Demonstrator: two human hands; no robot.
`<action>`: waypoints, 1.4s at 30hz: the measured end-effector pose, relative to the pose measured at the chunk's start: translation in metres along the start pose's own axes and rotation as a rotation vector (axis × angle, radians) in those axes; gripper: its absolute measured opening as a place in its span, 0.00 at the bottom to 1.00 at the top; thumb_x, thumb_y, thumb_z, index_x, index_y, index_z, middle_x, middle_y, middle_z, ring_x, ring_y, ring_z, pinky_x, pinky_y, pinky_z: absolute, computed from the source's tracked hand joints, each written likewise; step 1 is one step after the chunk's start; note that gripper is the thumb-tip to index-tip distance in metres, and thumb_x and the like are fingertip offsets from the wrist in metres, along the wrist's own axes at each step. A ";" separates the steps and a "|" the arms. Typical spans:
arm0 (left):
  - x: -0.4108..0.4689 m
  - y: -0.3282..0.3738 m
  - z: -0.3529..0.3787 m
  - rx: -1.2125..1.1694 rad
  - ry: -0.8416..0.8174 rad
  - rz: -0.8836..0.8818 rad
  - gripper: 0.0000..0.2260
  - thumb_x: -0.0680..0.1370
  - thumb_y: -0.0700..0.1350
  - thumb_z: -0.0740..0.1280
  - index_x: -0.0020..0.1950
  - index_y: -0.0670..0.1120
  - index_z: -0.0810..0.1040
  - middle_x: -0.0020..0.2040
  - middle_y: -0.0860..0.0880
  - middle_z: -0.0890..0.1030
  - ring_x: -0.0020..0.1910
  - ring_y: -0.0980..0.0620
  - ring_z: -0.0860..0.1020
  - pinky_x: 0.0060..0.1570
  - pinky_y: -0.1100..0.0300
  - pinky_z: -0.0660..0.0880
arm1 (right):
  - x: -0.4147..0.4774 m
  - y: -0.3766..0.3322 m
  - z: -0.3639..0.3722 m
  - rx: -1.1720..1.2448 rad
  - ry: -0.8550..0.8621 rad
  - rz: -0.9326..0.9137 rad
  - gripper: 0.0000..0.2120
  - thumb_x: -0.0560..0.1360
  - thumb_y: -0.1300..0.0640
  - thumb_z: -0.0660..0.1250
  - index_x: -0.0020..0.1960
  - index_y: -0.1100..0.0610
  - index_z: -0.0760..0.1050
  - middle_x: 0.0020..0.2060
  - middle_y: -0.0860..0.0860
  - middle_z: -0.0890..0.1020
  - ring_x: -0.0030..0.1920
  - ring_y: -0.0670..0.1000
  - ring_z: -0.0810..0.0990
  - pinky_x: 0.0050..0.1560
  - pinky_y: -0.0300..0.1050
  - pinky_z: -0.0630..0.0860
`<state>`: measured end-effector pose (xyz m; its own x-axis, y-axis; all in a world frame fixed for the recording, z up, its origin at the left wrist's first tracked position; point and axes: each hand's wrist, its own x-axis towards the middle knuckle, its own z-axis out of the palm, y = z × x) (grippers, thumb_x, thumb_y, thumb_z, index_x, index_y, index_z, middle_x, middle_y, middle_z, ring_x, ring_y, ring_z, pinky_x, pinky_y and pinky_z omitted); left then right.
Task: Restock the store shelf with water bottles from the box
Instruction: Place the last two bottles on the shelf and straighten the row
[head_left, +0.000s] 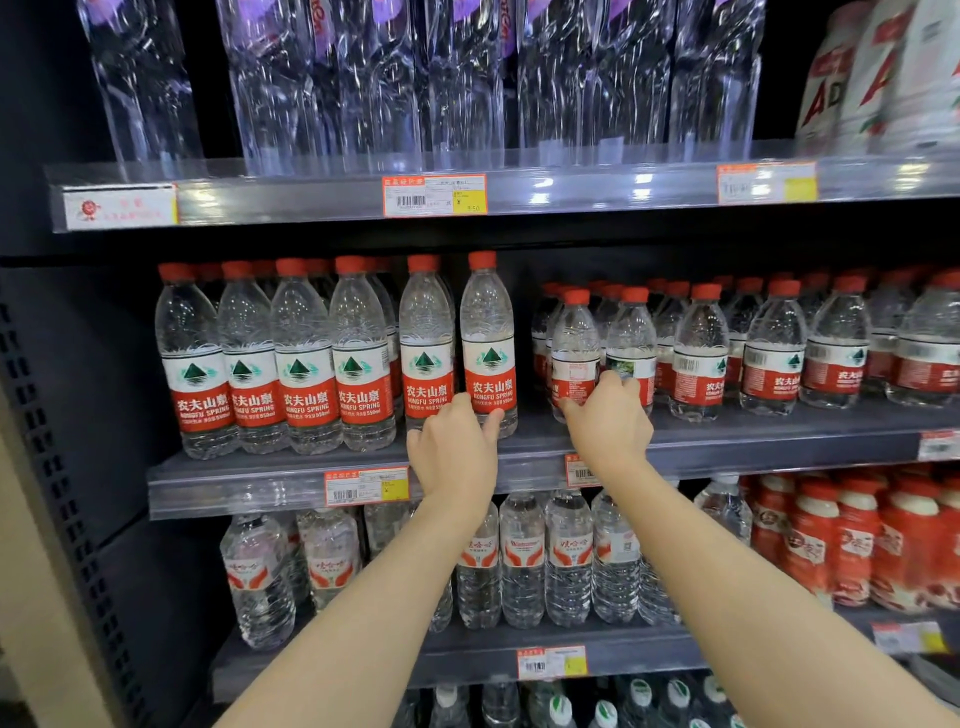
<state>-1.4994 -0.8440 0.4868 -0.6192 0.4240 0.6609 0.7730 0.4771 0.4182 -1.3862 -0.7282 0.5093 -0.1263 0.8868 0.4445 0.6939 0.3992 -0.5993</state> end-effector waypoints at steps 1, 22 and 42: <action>0.001 0.000 0.001 0.005 0.004 0.002 0.17 0.83 0.60 0.65 0.59 0.47 0.79 0.50 0.48 0.86 0.50 0.44 0.84 0.52 0.50 0.75 | 0.000 0.000 0.001 0.006 0.005 0.000 0.23 0.79 0.47 0.70 0.66 0.60 0.71 0.64 0.57 0.74 0.57 0.61 0.81 0.45 0.50 0.70; -0.014 -0.006 0.004 0.065 0.125 0.169 0.14 0.80 0.54 0.70 0.53 0.43 0.81 0.45 0.45 0.84 0.45 0.42 0.81 0.42 0.49 0.75 | 0.002 0.002 0.002 0.109 -0.020 0.008 0.26 0.72 0.42 0.75 0.58 0.58 0.71 0.54 0.55 0.81 0.51 0.59 0.82 0.44 0.48 0.71; -0.001 0.093 0.009 -0.160 -0.461 0.079 0.36 0.79 0.36 0.64 0.85 0.44 0.52 0.64 0.40 0.79 0.59 0.38 0.80 0.49 0.48 0.77 | 0.017 0.015 -0.020 0.188 -0.274 -0.130 0.21 0.77 0.51 0.68 0.69 0.54 0.72 0.59 0.53 0.84 0.58 0.58 0.82 0.55 0.52 0.79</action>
<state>-1.4283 -0.7932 0.5190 -0.5268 0.7679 0.3645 0.8089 0.3210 0.4926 -1.3632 -0.7115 0.5214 -0.4078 0.8453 0.3451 0.5205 0.5258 -0.6728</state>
